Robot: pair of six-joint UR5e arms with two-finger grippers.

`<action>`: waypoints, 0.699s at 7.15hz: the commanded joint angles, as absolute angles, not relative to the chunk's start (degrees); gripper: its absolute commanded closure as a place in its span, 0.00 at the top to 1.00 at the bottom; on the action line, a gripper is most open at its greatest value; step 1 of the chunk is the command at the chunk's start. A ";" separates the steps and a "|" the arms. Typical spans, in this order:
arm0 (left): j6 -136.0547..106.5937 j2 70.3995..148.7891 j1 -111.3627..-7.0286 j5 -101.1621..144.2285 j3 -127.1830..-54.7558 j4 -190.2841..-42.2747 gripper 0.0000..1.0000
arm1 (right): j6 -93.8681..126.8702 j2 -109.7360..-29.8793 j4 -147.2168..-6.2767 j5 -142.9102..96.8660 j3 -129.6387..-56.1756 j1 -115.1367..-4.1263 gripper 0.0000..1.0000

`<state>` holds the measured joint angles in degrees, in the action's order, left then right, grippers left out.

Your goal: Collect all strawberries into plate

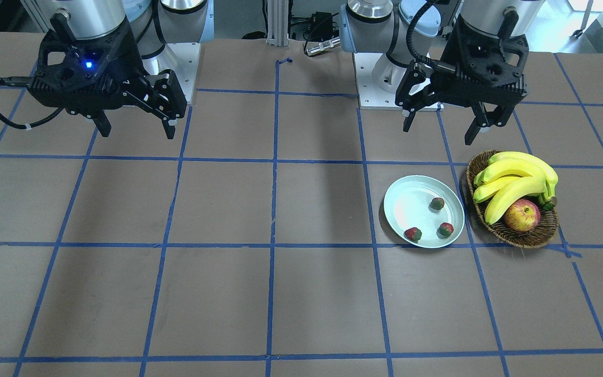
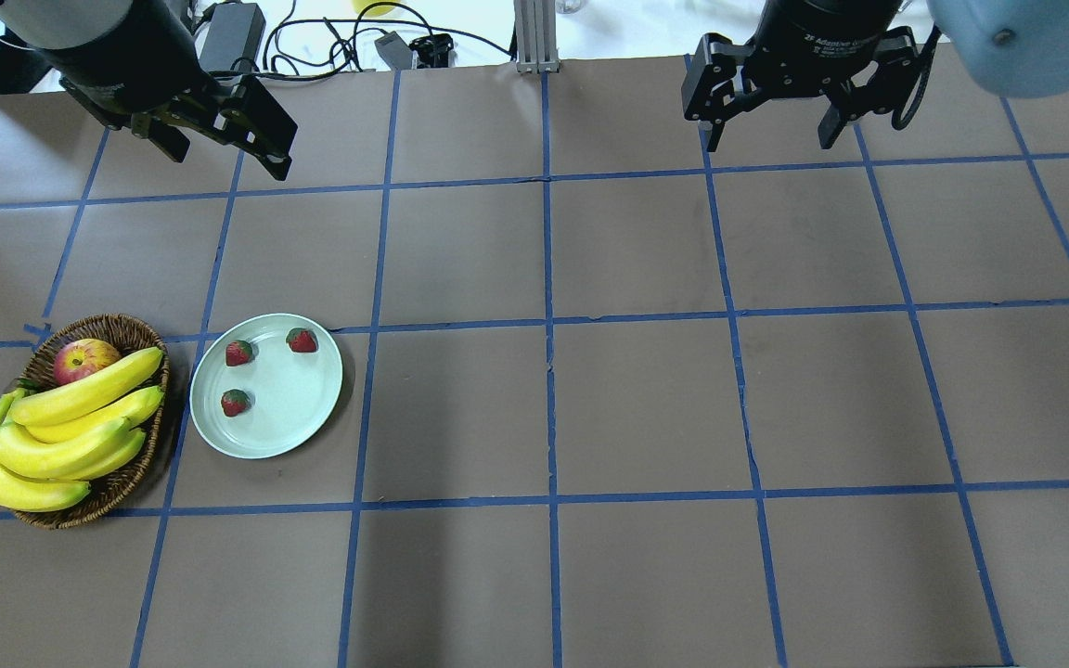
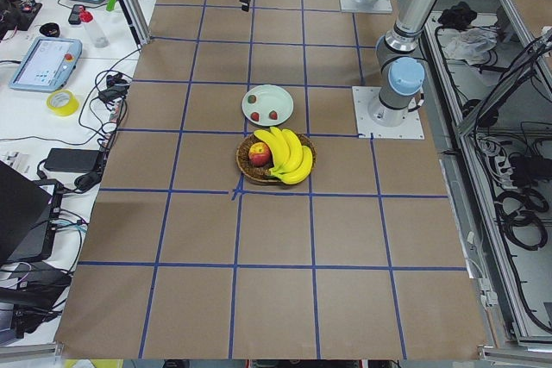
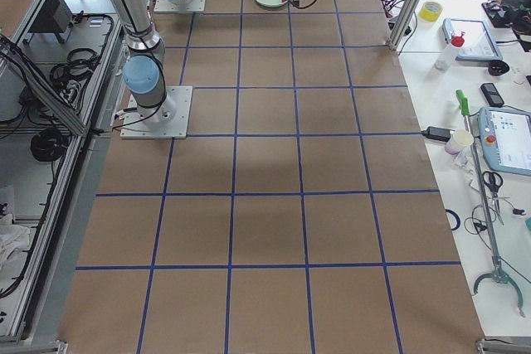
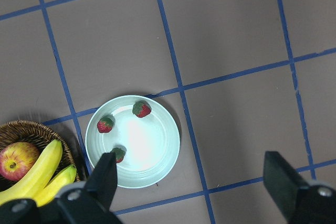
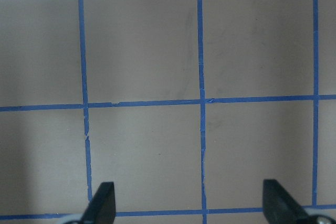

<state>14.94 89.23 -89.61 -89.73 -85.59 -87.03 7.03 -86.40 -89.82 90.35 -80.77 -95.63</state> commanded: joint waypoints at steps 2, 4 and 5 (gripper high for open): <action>8.21 88.94 -90.18 -90.10 -86.14 -88.24 1.00 | 7.12 -86.40 -89.83 90.35 -80.77 -95.71 1.00; 7.91 88.59 -90.17 -90.44 -86.13 -88.50 1.00 | 7.12 -86.48 -89.91 90.35 -80.77 -95.71 1.00; 7.74 88.59 -90.18 -90.44 -86.13 -88.51 1.00 | 7.12 -86.40 -89.91 90.35 -80.77 -95.71 1.00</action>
<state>8.16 88.64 -90.15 -90.43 -86.12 -88.42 7.12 -86.43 -89.88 90.35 -80.77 -95.71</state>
